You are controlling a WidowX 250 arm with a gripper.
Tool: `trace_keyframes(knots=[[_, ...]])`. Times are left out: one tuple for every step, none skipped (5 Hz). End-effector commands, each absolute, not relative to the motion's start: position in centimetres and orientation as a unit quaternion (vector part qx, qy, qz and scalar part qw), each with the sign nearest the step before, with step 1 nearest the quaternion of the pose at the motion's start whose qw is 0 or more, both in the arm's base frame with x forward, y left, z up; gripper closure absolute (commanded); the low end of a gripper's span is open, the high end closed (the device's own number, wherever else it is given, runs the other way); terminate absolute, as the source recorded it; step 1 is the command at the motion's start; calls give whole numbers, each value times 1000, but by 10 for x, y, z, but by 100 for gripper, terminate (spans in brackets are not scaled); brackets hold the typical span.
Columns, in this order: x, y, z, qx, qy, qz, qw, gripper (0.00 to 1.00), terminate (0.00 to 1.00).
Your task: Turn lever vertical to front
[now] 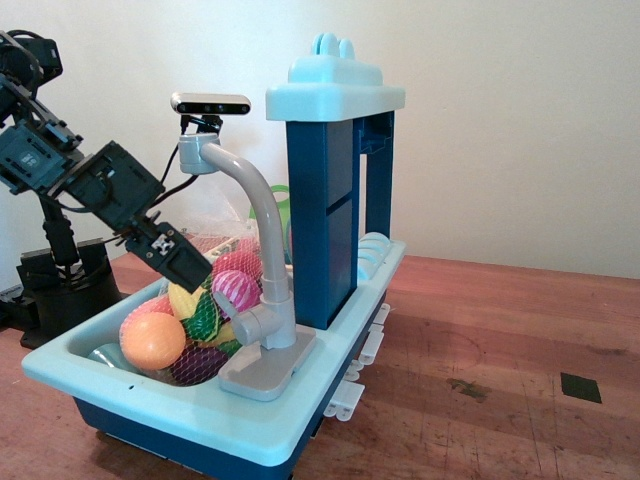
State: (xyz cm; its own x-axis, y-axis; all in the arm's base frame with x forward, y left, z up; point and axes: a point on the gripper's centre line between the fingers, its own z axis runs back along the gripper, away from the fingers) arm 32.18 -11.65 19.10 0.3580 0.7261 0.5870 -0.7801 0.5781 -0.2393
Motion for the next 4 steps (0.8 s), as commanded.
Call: trace_keyframes(knots=[[312, -129, 237, 26, -368, 438, 820, 0, 0], [314, -139, 265, 9, -370, 414, 832, 0, 0], [314, -139, 265, 9, -370, 414, 832, 0, 0], [314, -139, 265, 9, -370, 414, 832, 0, 0]])
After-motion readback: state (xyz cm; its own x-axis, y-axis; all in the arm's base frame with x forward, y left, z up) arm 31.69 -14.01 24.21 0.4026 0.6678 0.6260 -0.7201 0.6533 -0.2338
